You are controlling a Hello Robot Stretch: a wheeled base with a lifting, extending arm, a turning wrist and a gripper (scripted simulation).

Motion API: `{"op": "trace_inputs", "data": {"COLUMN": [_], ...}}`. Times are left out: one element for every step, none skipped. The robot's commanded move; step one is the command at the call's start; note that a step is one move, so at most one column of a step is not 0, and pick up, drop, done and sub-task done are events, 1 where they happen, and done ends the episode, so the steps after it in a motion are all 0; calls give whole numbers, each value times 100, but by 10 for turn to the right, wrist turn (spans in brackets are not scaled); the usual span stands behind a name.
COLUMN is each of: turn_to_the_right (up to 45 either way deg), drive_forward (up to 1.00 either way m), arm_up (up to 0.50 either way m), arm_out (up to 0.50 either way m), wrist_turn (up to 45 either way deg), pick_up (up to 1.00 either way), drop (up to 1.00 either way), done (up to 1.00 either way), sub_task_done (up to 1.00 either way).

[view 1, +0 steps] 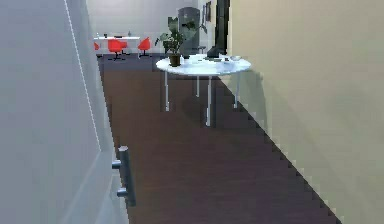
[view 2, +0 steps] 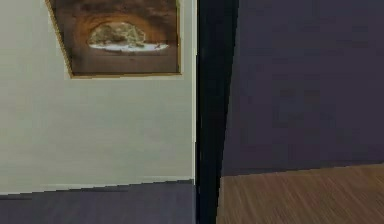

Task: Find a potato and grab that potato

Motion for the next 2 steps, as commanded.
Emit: {"op": "trace_inputs", "data": {"turn_to_the_right": [0, -300], "drive_forward": [75, 0], "arm_up": [0, 0], "arm_out": [0, 0], "wrist_turn": [0, 0], "pick_up": [0, 0], "drop": [0, 0], "done": [0, 0], "sub_task_done": [0, 0]}}
